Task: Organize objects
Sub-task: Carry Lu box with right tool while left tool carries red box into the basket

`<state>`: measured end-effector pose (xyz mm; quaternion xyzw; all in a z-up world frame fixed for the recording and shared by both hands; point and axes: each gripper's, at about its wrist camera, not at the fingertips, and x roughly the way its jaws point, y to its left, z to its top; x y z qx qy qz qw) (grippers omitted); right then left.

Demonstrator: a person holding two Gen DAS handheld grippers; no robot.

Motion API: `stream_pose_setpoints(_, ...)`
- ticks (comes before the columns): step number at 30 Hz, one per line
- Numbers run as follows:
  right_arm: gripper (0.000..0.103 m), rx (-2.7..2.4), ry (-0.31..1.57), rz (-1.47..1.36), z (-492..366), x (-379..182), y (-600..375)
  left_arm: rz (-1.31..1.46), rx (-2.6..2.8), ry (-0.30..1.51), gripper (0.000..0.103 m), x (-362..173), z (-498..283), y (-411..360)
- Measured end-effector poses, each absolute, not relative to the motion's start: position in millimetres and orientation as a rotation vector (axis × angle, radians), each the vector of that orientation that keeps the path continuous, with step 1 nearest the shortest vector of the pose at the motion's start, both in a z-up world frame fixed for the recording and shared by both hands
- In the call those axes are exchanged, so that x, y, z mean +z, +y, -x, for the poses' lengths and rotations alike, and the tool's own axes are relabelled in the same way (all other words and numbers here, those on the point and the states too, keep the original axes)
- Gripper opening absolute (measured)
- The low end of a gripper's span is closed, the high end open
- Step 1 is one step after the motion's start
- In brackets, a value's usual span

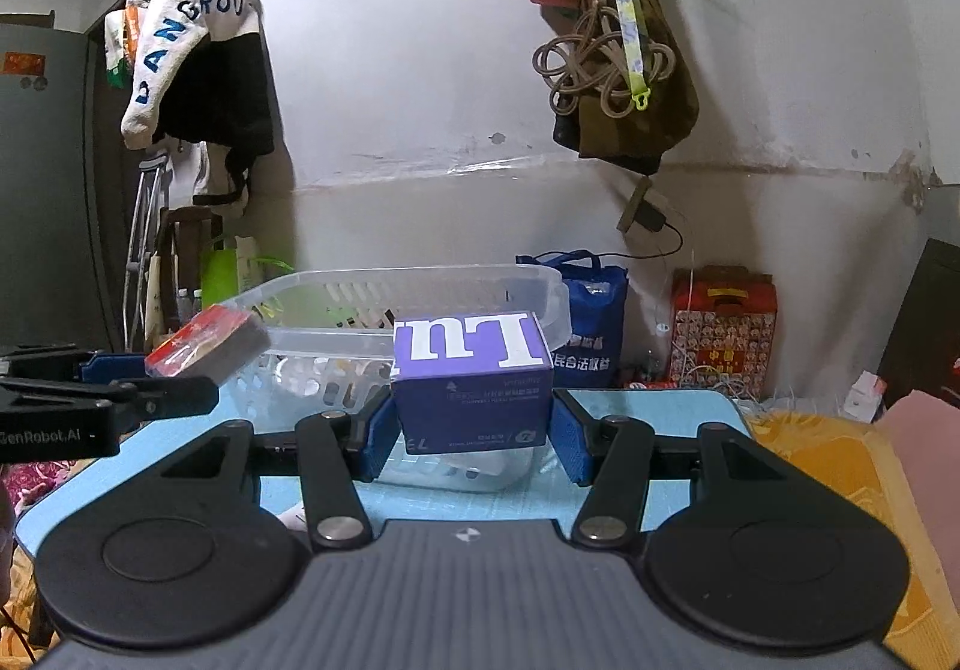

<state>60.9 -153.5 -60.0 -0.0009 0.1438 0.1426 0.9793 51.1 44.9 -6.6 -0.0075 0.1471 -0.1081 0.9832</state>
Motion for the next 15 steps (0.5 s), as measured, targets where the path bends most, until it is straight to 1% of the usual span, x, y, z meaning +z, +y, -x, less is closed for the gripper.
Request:
stream_pose_setpoints(5, 0.057, 0.289, 0.268, -0.007, -60, -52, -157, 0.038, -0.207, 0.278, 0.053, 0, -50, 51)
stream_pose_setpoints(8, 0.057, 0.29, 0.212, -0.001, -62, -39, -157, 0.086, -0.209, 0.286, 0.053, 9, -54, 59)
stream_pose_setpoints(11, 0.057, 0.28, 0.194, 0.037, -74, -24, -148, 0.118, -0.2, 0.293, 0.053, 24, -63, 64)
stream_pose_setpoints(15, 0.057, 0.294, 0.254, 0.097, -110, -10, -130, 0.106, -0.172, 0.283, 0.053, 47, -80, 62)
